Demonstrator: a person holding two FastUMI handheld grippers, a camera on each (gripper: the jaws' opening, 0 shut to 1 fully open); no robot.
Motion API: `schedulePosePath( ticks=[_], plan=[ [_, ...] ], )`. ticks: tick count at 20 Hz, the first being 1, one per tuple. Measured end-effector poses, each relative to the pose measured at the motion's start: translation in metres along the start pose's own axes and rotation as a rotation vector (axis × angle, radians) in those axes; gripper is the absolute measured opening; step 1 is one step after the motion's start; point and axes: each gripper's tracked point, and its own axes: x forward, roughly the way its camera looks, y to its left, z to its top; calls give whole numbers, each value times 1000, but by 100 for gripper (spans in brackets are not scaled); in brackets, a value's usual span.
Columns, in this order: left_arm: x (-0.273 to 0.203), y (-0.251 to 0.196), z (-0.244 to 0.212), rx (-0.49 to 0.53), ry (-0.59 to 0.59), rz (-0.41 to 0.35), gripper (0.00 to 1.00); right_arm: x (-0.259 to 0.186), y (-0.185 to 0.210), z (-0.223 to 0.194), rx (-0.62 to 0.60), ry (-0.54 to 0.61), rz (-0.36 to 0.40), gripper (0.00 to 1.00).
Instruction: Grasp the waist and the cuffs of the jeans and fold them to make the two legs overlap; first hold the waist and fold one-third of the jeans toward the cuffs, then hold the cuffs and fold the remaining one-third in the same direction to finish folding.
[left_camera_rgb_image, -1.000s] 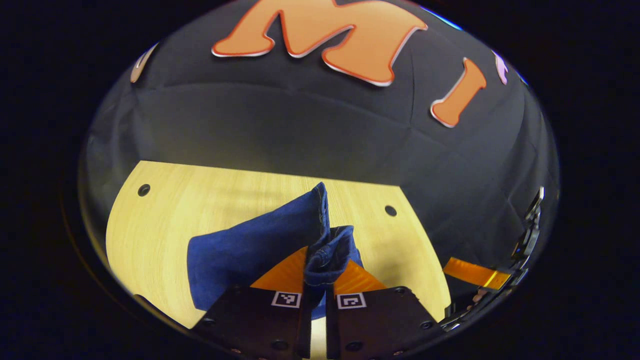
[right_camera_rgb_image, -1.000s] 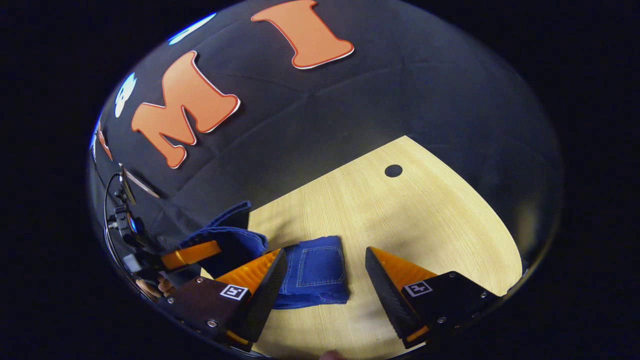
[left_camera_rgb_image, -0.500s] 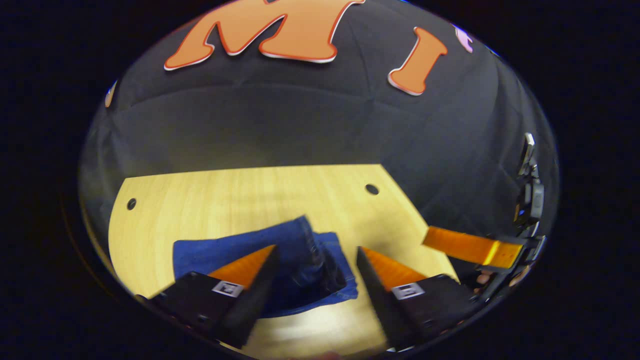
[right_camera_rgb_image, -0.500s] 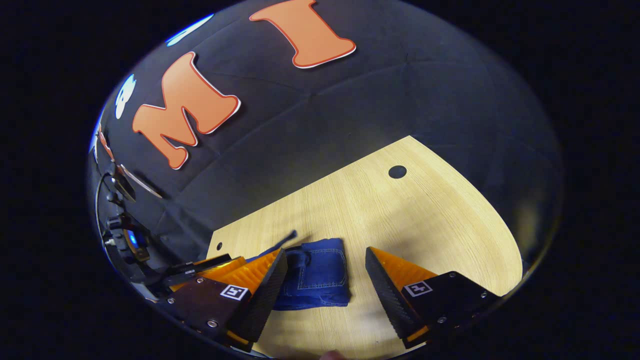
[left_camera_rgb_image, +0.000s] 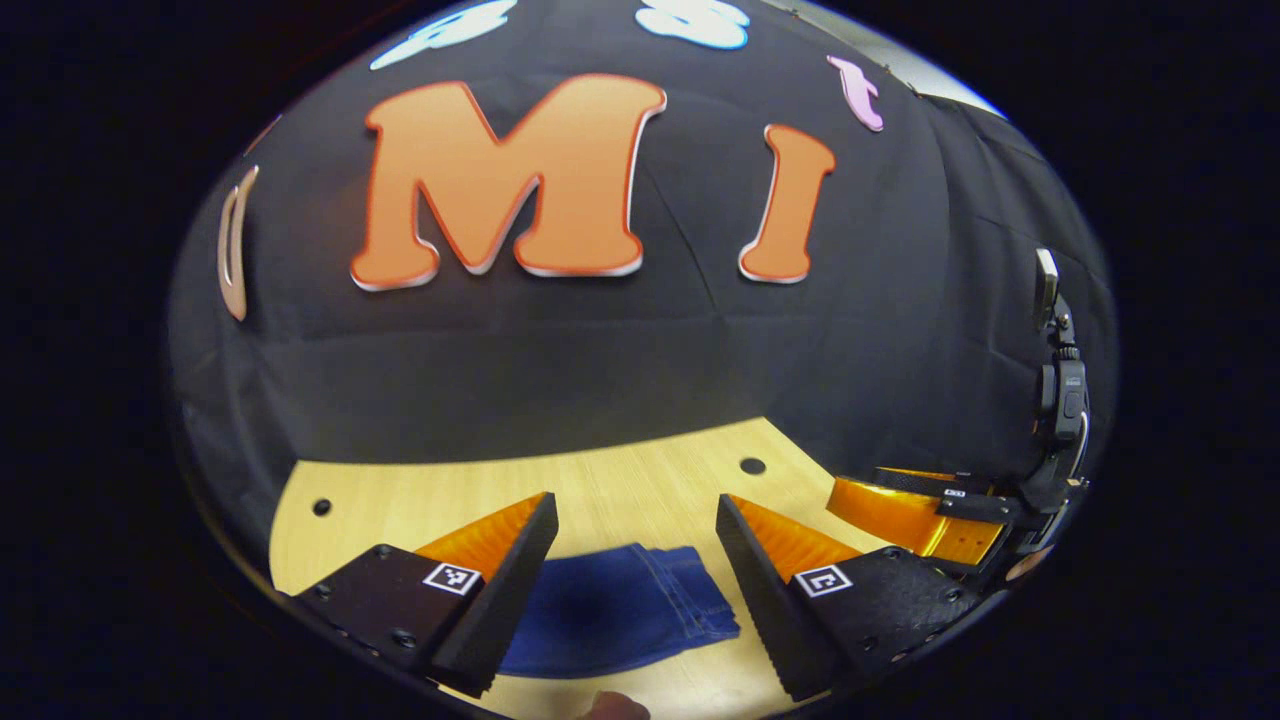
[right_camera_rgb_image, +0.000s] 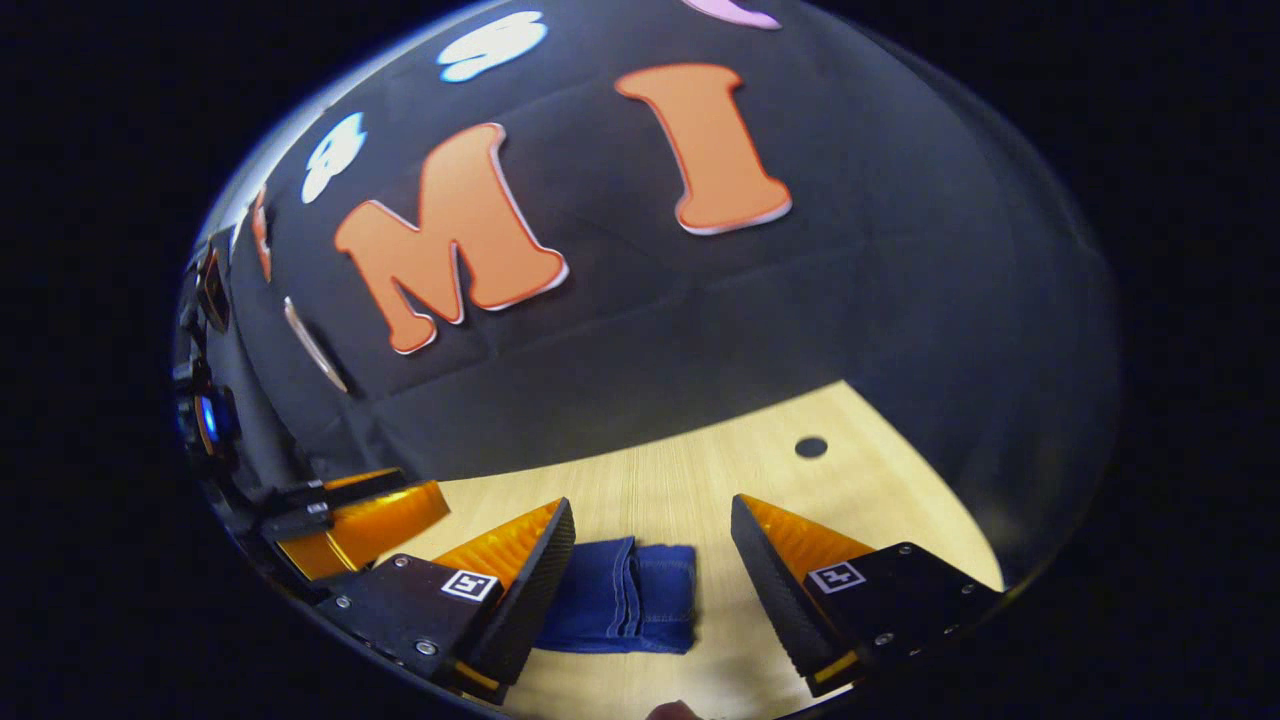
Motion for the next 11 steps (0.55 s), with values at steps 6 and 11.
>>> schedulePosePath(
  ticks=[6, 11],
  plan=[
    [-67, 59, 61, -27, -259, 131, 98, -25, 50, 47, -100, -159, 64, 97],
    [-128, 84, 95, -23, -514, 140, 95, -46, 88, 76, -146, -300, 100, 96]
  ],
)
